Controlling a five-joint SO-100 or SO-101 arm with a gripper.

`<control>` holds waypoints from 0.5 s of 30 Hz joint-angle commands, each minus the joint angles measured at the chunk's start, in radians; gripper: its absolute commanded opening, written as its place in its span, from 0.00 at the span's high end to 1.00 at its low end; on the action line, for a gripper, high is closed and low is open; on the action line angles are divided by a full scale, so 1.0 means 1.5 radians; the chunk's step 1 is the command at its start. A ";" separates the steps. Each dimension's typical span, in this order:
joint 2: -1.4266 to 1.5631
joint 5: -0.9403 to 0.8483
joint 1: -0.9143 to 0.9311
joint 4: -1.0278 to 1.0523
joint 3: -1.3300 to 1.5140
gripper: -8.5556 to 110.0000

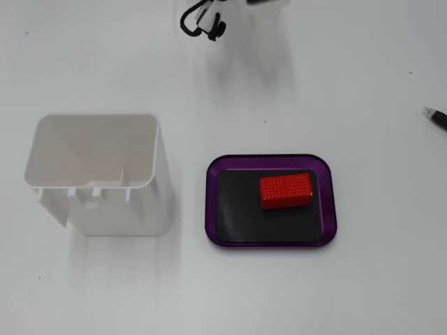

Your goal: Pick up the pen and put it in the pen holder.

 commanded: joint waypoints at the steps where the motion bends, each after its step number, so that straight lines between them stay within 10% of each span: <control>1: 0.028 -0.005 0.013 -0.005 0.021 0.81; 15: 0.161 -0.002 0.046 -0.032 0.054 0.80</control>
